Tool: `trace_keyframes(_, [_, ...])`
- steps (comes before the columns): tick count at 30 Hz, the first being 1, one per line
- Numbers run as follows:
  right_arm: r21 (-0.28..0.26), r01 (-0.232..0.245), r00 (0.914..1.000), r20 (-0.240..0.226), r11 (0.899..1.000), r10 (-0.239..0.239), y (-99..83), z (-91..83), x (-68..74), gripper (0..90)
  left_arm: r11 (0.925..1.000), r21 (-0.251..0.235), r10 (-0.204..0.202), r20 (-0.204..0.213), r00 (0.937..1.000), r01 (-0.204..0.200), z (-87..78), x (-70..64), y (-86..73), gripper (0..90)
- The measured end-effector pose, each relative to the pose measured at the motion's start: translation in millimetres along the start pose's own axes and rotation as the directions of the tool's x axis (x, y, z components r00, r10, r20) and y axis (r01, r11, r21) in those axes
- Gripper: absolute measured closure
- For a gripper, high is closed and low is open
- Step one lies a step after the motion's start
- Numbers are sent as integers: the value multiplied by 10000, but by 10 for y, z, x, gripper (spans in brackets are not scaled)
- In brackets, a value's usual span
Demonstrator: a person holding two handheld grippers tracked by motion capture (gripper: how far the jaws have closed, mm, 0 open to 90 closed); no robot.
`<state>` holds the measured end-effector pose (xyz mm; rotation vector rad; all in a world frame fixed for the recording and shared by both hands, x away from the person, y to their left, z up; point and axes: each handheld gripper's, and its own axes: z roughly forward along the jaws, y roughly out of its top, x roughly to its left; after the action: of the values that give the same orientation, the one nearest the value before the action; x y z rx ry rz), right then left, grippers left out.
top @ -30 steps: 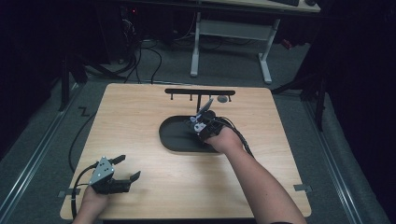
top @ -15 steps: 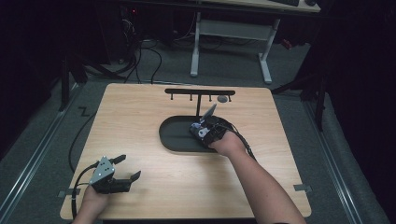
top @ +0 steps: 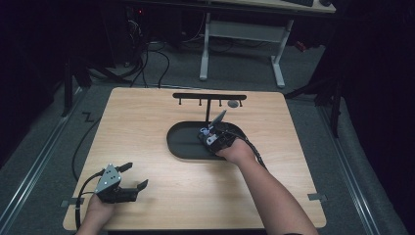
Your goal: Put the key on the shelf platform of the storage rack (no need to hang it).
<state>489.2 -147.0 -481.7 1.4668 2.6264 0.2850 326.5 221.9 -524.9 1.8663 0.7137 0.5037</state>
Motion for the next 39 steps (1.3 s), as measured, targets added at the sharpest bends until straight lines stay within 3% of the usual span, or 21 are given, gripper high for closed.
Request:
trace_keyframes(8, [-414, -273, 9996, -43, 9988, 271, -31, -157, -47, 276, 10000, 53, 12, 10, 10000, -12, 4, -2, 0, 147])
trace_keyframes(21, [-1052, -95, 9998, -192, 9944, 75, -167, -357, -63, 295, 10000, 68, 36, -33, 10000, -36, 15, -15, -3, 147])
trace_keyframes(24, [-1350, 88, 9999, -108, 9908, -103, -248, -412, -66, 290, 9999, 114, 33, -57, 10000, -32, 18, -7, -3, 147])
trace_keyframes(29, [-1741, -43, 9998, -183, 9847, 11, -337, -488, -92, 293, 9999, 120, 52, -86, 9999, -51, 16, -12, -5, 147])
trace_keyframes(36, [-1967, 96, 9999, -64, 9804, -110, -445, -525, -119, 281, 9998, 182, 92, -69, 9999, -91, 24, -20, -6, 146])
trace_keyframes(39, [-2256, 31, 9994, -341, 9742, -111, -514, -548, -116, 280, 9997, 202, 107, -79, 9999, -105, 23, -20, -7, 146])
